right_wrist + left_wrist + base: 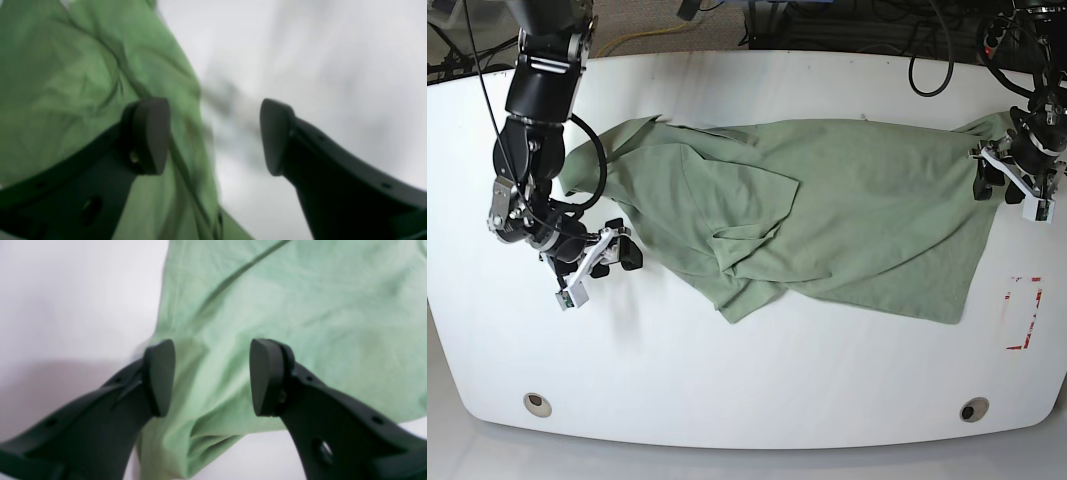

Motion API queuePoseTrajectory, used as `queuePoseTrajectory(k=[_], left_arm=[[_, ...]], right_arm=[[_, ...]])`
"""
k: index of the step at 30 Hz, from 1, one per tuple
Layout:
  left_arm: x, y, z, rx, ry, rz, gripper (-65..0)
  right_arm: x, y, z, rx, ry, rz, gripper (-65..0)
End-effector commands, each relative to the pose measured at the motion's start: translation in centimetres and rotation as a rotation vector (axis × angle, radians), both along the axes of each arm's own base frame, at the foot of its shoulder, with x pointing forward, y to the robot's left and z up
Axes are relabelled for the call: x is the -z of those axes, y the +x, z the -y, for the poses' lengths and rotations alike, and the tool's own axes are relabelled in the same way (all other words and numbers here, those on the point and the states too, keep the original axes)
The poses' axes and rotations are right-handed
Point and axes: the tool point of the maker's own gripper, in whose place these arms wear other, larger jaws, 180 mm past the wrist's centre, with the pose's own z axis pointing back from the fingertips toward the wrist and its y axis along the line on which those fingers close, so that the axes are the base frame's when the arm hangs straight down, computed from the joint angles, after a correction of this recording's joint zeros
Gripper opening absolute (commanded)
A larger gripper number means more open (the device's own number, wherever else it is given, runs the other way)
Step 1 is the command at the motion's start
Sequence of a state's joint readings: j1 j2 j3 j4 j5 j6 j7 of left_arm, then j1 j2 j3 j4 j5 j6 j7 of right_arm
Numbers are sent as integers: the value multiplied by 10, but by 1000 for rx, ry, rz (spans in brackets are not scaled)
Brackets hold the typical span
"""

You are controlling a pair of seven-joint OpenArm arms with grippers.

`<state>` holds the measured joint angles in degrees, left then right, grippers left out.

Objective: Fold the T-shirt properly
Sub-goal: 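Release and regrasp the shirt edge with the right gripper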

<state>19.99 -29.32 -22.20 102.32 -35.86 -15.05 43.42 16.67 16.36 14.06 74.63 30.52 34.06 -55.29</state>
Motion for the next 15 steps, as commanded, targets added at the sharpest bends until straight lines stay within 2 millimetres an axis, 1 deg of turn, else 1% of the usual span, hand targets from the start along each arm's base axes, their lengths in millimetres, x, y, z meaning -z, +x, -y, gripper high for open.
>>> queuePoseTrajectory(k=[1, 4, 7, 9, 13, 15], left_arm=[[-14, 7, -4, 7, 14, 46, -318], [-13, 7, -3, 7, 13, 44, -318], [-13, 7, -3, 6, 11, 44, -318], [-13, 7, -3, 6, 11, 44, -318], [-14, 7, -4, 7, 14, 44, -318], [-14, 7, -4, 7, 14, 44, -318]], right_arm=[[-3, 14, -3, -3, 30, 17, -244], [7, 22, -11, -8, 58, -12, -241], [22, 26, -24, 9, 120, -37, -241], [29, 27, -25, 25, 137, -44, -241], [33, 30, -27, 42, 169, -55, -241], [36, 30, -39, 30, 180, -62, -241]])
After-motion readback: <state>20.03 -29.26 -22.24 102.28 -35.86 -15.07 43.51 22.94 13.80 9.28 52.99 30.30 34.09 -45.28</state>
